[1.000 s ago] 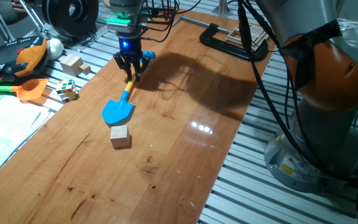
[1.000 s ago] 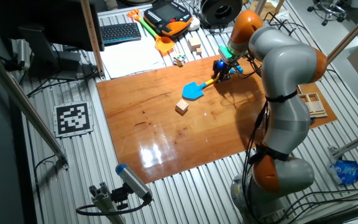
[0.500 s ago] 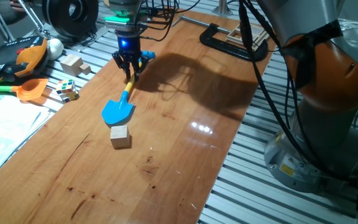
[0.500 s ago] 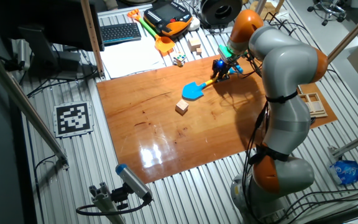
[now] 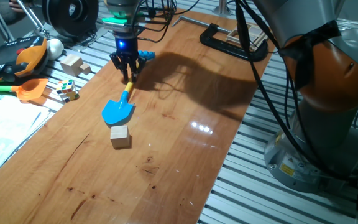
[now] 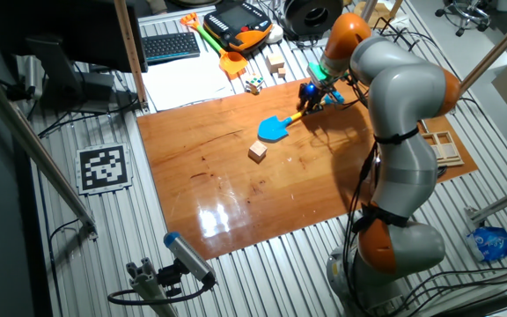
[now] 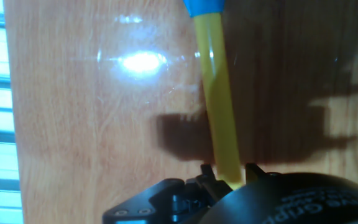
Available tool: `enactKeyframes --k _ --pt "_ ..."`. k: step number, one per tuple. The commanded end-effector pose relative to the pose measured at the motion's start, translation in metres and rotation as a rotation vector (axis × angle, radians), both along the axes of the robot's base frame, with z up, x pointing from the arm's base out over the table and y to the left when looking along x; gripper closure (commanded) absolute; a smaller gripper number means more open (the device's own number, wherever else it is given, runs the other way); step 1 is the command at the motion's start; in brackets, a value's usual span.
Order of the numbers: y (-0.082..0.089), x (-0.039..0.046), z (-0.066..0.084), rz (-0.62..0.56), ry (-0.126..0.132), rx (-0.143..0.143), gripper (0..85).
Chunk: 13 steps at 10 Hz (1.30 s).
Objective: Use a shovel to scoop up an object
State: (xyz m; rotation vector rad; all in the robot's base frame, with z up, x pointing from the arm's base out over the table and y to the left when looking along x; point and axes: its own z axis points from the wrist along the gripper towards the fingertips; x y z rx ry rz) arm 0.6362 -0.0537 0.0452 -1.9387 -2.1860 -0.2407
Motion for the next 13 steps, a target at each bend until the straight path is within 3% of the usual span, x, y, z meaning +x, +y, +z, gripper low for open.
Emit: enactKeyframes --k 1,4,6,9,11,13 --pt "0.001 -0.0007 -0.004 0.009 -0.001 -0.003 51.0" --pt "0.001 -0.006 -0.017 0.025 -0.005 -0.017 51.0" --pt "0.002 -0.0066 -0.017 0.029 -0.008 -0.009 85.0" --pt "0.003 -0.0098 -0.017 0.036 -0.005 0.0 85.0" --pt "0.002 -0.0147 -0.009 0.05 -0.001 -0.004 85.0" --pt "0.002 -0.0201 -0.002 0.053 -0.009 -0.025 85.0"
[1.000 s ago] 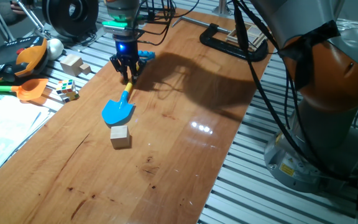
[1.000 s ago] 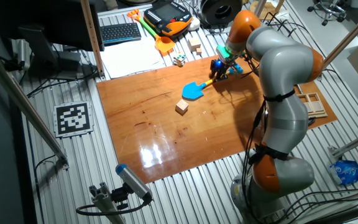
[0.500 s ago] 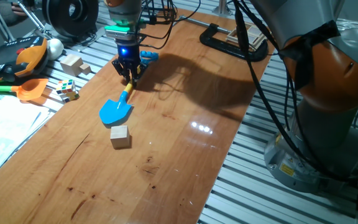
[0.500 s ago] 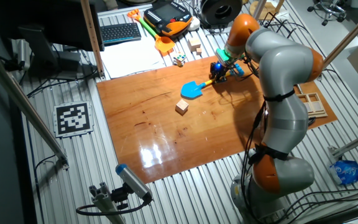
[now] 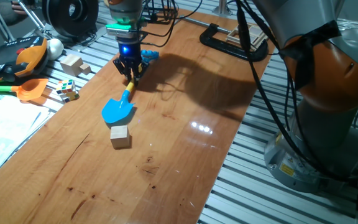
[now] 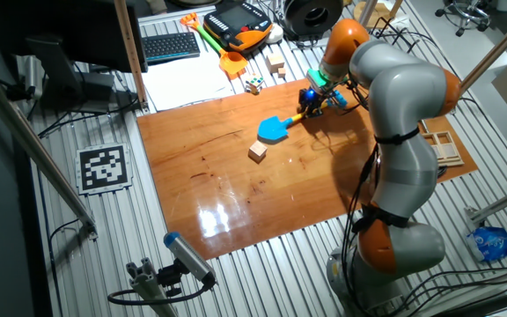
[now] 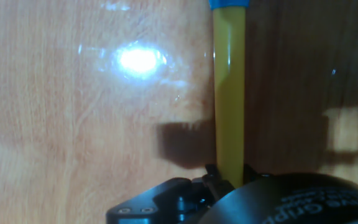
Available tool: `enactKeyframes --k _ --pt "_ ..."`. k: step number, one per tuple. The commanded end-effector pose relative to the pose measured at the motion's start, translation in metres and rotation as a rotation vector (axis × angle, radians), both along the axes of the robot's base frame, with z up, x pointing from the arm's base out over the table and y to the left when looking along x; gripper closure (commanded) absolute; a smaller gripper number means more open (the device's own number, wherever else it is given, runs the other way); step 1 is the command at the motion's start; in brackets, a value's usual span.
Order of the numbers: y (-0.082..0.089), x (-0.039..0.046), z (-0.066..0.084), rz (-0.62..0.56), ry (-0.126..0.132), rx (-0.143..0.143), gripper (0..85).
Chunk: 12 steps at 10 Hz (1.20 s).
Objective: Use a shovel to scoop up an object
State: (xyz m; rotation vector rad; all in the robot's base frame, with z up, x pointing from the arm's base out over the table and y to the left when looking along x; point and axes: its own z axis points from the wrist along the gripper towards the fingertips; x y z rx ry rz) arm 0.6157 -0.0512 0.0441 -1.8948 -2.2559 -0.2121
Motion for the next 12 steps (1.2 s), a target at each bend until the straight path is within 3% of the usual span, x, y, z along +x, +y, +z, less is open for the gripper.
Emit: enactKeyframes --k 1,12 --pt "-0.001 -0.0032 0.004 0.001 -0.01 -0.019 85.0" --pt "-0.011 -0.0316 0.031 0.023 -0.045 -0.11 85.0"
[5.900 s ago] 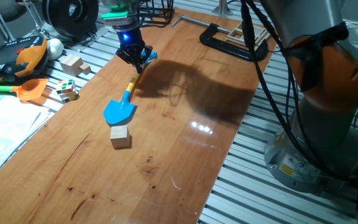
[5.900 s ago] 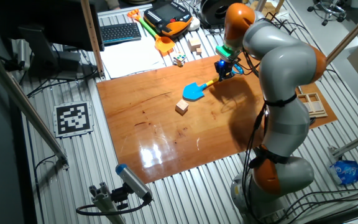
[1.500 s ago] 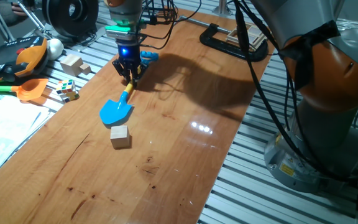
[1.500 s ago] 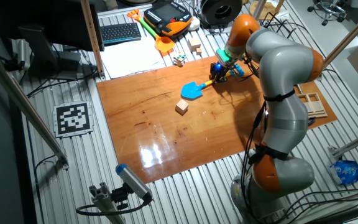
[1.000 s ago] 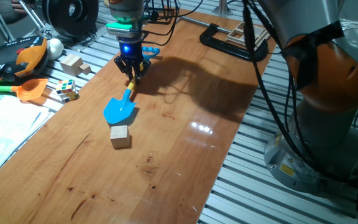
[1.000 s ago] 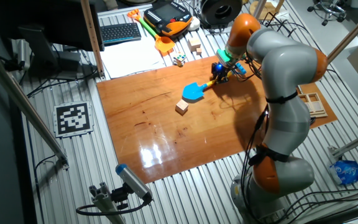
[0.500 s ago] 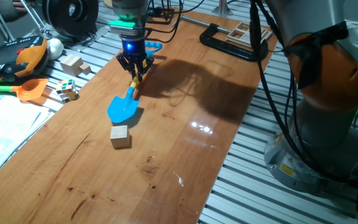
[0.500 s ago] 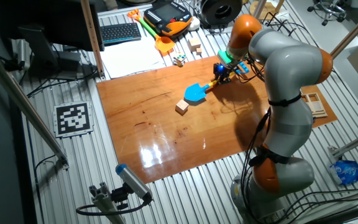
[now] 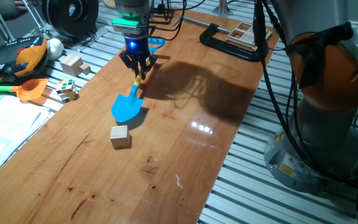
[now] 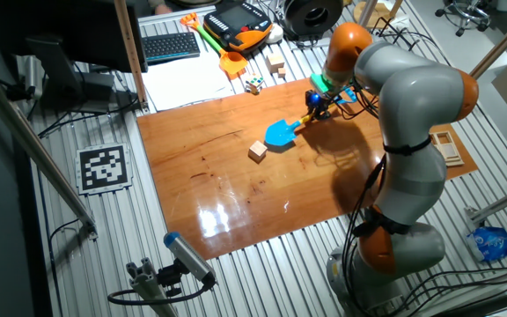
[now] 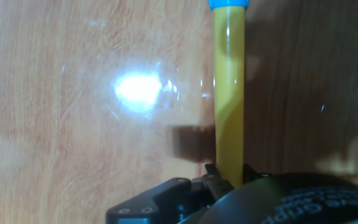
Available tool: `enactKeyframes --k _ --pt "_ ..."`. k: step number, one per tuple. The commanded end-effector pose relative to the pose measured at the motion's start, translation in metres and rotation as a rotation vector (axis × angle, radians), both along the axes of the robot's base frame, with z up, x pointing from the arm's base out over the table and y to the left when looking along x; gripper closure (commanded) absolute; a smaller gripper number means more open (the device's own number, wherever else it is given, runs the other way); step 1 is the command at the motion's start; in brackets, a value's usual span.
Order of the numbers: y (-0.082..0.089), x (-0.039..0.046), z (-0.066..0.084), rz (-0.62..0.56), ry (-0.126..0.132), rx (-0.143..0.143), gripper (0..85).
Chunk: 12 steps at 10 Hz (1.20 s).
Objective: Use a shovel to scoop up an object
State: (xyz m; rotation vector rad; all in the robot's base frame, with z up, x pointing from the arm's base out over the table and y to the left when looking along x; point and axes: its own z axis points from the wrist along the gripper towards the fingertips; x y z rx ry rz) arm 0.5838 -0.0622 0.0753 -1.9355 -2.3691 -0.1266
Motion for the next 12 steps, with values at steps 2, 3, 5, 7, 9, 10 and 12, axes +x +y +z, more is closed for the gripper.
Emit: enactKeyframes --k 2,3,5,7,9,10,12 --pt "-0.0001 -0.0019 0.0017 0.002 -0.005 -0.015 85.0" --pt "0.0 -0.0024 0.002 0.001 -0.005 -0.021 85.0" --pt "-0.0004 -0.0032 0.0016 0.005 -0.013 -0.05 85.0" --pt "0.0002 -0.0064 0.0016 -0.01 -0.021 -0.076 85.0" --pt "0.0012 -0.0084 0.001 -0.051 -0.016 -0.093 85.0" --pt "0.0006 -0.0082 0.0007 -0.065 -0.009 -0.104 85.0" --pt "-0.001 -0.0075 -0.0002 -0.082 0.016 -0.117 85.0"
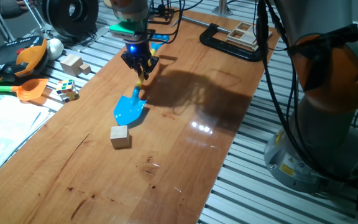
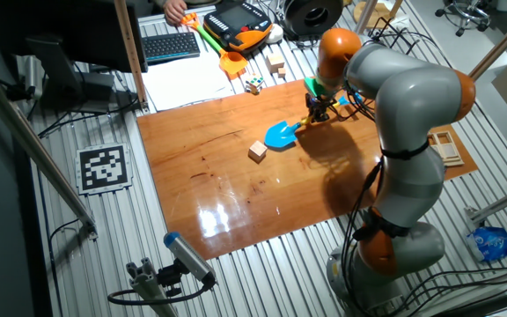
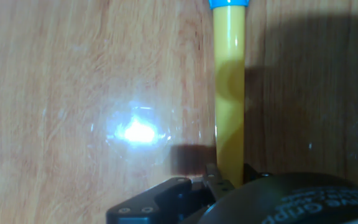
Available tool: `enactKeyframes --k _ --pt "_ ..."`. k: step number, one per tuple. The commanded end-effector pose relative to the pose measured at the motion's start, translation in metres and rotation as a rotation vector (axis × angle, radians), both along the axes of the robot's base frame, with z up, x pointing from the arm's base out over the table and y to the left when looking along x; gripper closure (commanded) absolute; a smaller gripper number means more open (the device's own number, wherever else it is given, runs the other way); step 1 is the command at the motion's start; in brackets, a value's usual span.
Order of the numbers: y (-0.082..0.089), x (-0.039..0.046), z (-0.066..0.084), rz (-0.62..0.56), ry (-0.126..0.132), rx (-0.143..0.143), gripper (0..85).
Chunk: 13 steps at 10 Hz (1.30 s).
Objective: Use a shovel to scoop up an object
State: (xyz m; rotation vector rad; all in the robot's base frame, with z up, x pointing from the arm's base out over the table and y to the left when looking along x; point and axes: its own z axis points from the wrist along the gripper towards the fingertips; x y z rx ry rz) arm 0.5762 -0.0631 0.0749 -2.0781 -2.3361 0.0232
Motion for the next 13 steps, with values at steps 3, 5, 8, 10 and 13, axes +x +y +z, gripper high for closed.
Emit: enactKeyframes --k 3,5,8,10,13 --pt "0.0003 -0.0001 0.0003 -0.011 0.014 -0.021 85.0" --pt "-0.0005 0.0003 -0.0003 -0.008 0.02 -0.017 85.0" --pt "-0.0012 0.0007 -0.0008 -0.017 0.017 -0.021 85.0" --pt "-0.0012 0.0007 -0.0008 -0.02 -0.003 -0.005 85.0" --pt "-0.0012 0.0007 -0.0008 -0.023 -0.01 -0.039 85.0"
